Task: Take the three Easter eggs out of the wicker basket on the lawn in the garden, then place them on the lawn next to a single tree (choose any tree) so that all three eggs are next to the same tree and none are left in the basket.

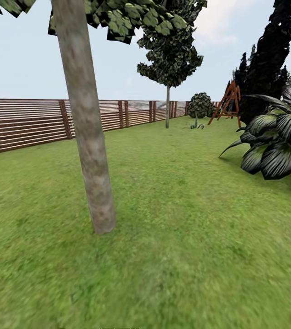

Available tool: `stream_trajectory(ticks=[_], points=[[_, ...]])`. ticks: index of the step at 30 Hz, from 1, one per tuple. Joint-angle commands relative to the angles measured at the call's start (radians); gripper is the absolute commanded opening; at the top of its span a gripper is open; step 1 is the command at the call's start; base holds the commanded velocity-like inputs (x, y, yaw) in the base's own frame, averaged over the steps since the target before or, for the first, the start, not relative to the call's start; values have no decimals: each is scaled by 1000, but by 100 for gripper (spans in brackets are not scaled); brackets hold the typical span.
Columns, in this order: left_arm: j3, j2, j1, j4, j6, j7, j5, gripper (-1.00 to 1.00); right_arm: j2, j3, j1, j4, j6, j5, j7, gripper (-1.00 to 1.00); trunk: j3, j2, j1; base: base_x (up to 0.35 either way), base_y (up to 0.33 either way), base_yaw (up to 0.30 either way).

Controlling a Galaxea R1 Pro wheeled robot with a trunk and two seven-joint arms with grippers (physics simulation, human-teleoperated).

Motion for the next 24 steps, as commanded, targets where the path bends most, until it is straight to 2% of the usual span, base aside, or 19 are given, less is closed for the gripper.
stream_trajectory(ticks=[1,24], points=[[1,0,-1,1,-4,0,0,100,0,4,0,-1,-4,1,-1,100,-2,0,0,0,0,244],[1,1,-1,1,-4,0,-1,100,4,13,0,-1,-12,2,0,100,-18,0,0,0,0,244]])
